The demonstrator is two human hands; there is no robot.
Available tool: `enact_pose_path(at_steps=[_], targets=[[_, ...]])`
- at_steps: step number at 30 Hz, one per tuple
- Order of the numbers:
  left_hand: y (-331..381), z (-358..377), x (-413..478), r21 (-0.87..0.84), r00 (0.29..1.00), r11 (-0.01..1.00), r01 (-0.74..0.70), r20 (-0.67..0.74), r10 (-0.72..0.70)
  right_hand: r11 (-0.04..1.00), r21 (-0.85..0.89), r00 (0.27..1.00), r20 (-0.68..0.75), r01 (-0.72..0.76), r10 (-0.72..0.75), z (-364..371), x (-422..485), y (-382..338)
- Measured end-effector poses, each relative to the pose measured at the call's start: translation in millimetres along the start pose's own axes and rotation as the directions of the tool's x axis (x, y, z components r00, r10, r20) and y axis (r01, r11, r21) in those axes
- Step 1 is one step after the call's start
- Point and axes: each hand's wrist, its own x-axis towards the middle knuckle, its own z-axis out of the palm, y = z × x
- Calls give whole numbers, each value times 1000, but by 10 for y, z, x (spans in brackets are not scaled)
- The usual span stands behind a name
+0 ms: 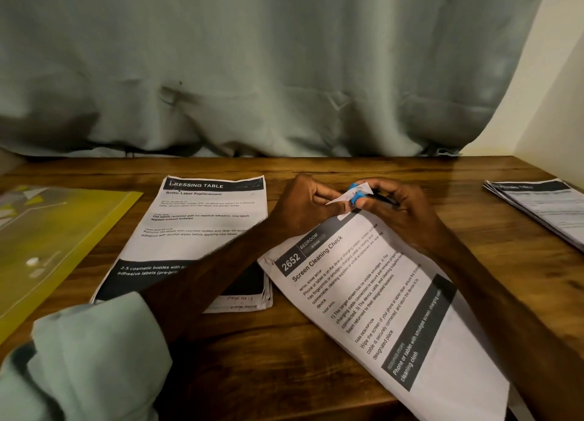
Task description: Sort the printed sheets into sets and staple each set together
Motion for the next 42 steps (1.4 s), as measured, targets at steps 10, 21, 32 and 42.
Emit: enact_pose_path(at_steps=[10, 21, 32, 42], targets=[[32, 1, -11, -25, 999, 999, 42, -3, -42, 1000, -25, 1000, -23, 11, -12, -10, 9, 48], [55, -59, 2, -29, 998, 998, 47, 49, -46, 999, -40, 997, -71, 34, -37, -22, 12, 92], [159, 144, -22, 34, 977, 978, -205, -49, 207, 986, -91, 984, -96, 143, -152, 62, -12, 27], [84, 1, 35, 131, 991, 991, 16, 126, -33, 1000, -16, 998, -62, -7, 5, 47, 6, 122]])
